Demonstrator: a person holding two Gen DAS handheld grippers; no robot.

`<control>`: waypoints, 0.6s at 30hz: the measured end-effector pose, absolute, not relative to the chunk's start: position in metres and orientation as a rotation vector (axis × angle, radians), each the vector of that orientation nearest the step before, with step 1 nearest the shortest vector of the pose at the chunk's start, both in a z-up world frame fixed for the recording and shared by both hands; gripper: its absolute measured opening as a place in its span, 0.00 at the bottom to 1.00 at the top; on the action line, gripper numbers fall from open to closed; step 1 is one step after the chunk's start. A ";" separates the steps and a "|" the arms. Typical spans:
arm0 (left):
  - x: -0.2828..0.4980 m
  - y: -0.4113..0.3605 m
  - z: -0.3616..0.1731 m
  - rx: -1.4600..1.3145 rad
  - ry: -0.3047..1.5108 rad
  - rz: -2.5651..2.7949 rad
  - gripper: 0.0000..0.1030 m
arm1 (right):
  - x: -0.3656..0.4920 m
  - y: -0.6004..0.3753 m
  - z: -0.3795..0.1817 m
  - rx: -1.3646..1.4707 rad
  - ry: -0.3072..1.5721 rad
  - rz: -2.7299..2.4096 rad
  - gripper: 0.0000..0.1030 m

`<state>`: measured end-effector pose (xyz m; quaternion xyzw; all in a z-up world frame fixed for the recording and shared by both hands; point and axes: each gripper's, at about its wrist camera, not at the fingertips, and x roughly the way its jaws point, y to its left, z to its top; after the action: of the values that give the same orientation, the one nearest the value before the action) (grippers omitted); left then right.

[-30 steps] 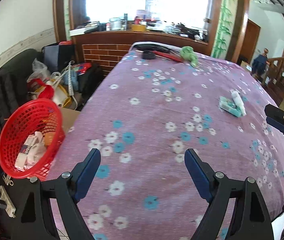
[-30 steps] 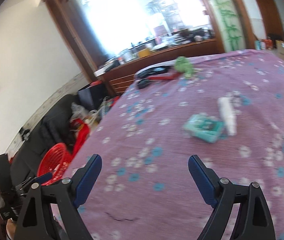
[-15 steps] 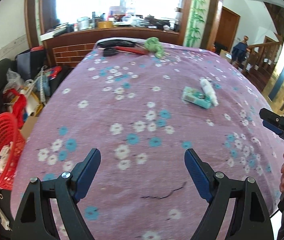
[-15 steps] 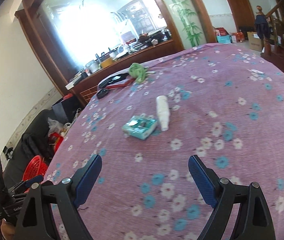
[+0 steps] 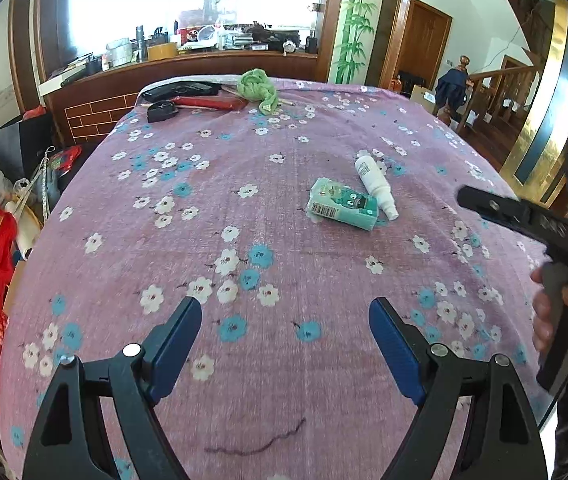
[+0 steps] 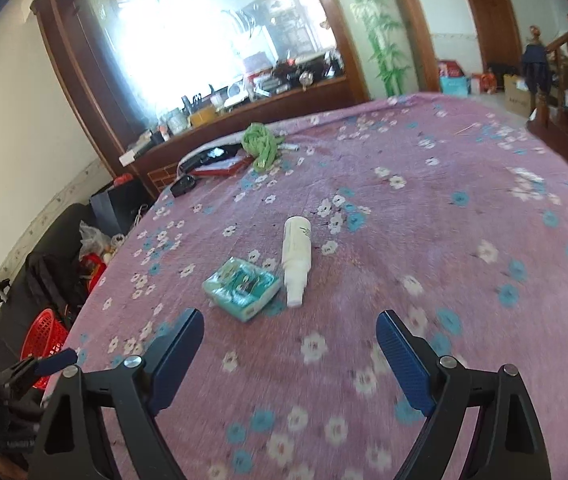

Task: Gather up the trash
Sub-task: 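Grasp the white tube with the right gripper while the left gripper grasps the teal tissue pack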

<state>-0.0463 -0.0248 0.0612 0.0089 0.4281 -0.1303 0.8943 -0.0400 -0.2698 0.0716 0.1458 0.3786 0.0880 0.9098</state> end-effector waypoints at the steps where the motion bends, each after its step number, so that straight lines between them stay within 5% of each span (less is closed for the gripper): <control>1: -0.042 -0.026 0.058 0.017 0.897 -0.270 0.83 | -0.026 -0.270 0.066 0.311 0.805 0.192 0.72; 2: -0.040 -0.026 0.056 0.013 0.903 -0.270 0.83 | -0.012 -0.271 0.061 0.323 0.830 0.199 0.53; 3: -0.036 -0.026 0.053 0.008 0.914 -0.272 0.83 | 0.000 -0.271 0.055 0.337 0.855 0.206 0.49; 18: 0.031 -0.049 0.033 -0.044 0.952 -0.257 0.83 | 0.087 -0.247 0.010 0.320 0.924 0.210 0.48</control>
<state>0.0312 -0.0492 0.0334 -0.0212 0.4569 -0.1235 0.8807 0.0874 -0.2466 0.0100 0.1536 0.4429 0.1006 0.8776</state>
